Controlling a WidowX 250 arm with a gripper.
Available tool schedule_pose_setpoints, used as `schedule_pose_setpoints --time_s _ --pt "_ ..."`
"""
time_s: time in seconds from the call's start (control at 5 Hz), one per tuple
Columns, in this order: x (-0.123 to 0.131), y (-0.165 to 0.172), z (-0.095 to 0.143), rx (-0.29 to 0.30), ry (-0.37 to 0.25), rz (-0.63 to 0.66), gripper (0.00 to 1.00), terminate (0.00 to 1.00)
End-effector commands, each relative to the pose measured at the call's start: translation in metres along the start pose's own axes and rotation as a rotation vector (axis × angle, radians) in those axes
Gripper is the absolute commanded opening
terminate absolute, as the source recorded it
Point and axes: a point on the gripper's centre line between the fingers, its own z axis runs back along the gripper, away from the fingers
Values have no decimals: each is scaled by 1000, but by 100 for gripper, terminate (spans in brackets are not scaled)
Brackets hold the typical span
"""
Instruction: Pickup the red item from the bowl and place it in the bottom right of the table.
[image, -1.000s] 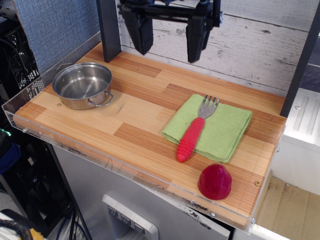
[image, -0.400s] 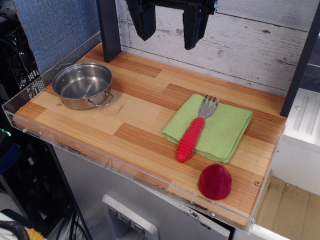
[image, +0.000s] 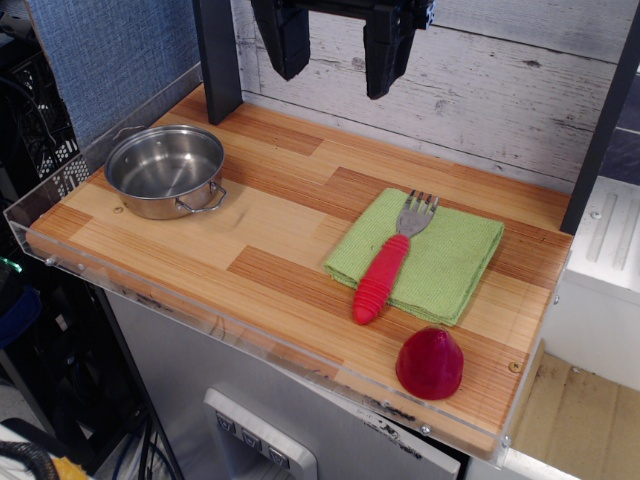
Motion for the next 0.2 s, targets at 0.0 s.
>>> schedule_pose_setpoints --time_s 0.0 --pt "-7 4 12 -1 -40 3 100 100"
